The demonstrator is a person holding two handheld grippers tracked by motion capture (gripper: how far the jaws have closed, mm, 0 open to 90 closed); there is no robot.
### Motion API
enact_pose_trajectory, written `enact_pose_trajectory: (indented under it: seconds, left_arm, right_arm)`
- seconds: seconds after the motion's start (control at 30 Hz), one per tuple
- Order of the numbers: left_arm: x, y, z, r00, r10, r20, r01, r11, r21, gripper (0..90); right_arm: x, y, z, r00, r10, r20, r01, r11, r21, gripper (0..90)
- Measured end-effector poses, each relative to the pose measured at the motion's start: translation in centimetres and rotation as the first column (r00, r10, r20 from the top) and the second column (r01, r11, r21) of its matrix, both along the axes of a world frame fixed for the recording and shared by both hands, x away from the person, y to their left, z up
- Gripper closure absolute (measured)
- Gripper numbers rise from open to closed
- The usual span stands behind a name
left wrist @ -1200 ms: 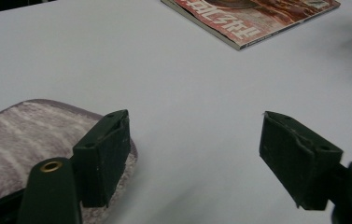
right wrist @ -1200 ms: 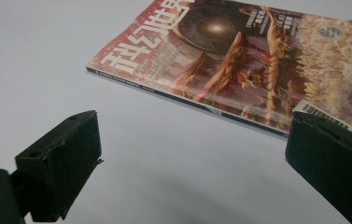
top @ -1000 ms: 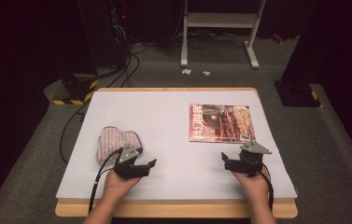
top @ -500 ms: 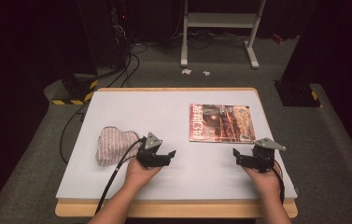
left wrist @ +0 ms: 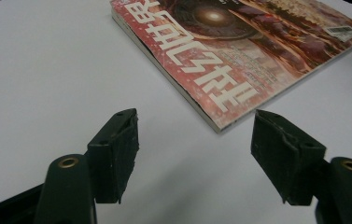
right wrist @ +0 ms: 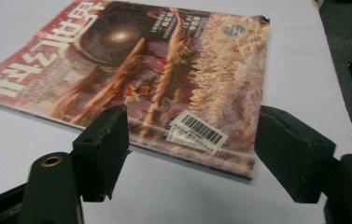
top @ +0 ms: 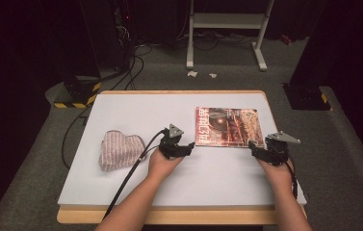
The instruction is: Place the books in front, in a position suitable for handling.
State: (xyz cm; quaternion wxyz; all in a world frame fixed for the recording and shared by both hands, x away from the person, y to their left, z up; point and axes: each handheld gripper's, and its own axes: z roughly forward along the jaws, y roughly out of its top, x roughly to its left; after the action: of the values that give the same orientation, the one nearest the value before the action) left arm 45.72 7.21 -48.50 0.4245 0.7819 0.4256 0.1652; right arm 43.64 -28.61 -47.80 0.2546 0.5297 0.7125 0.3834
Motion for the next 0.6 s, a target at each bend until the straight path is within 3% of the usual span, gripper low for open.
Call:
enact_pose_trajectory:
  seconds: [0.07,0.1,0.17,0.27,0.37,0.47,0.53,0.6]
  left_arm:
    - [1.2,-1.2,-0.4,0.9992,-0.013,-0.037,0.013,0.9999,-0.001,32.6]
    - [1.2,-1.2,-0.4,0.9992,-0.013,-0.037,0.013,0.9999,-0.001,32.6]
    - [1.8,-1.8,-0.7,0.9984,-0.003,-0.056,0.003,1.0,-0.003,32.2]
    - [2.5,-2.7,-0.9,0.998,0.011,-0.062,-0.01,0.9998,0.016,31.9]
    - [3.3,-3.8,-1.3,0.9959,0.01,-0.09,-0.006,0.999,0.044,30.5]
    - [3.4,-4.2,-1.5,0.9956,0.003,-0.094,0.002,0.9986,0.053,29.9]
    - [3.4,-4.5,-1.6,0.9959,0.004,-0.09,0.0,0.9985,0.054,28.2]
    - [3.5,-4.6,-1.6,0.9956,0.009,-0.093,-0.004,0.9988,0.049,27.5]
  right_arm:
    - [1.3,-0.3,-0.3,0.9989,-0.035,-0.032,0.034,0.999,-0.025,29.4]
    - [1.3,-0.3,-0.3,0.9989,-0.035,-0.032,0.034,0.999,-0.025,29.4]
    - [2.7,-0.7,-0.9,0.9947,-0.059,-0.084,0.058,0.998,-0.022,27.7]
    - [3.5,-0.9,-1.6,0.9928,-0.069,-0.098,0.068,0.998,-0.011,27.8]
    - [3.9,-0.9,-2.1,0.9891,-0.074,-0.127,0.074,0.997,-0.006,25.7]
    - [3.8,-1.0,-2.0,0.9909,-0.071,-0.115,0.072,0.997,0.002,25.5]
    - [4.1,-1.0,-2.1,0.9862,-0.062,-0.153,0.064,0.998,0.007,22.6]
    - [4.3,-0.8,-2.1,0.9855,-0.058,-0.16,0.06,0.998,0.009,23.0]
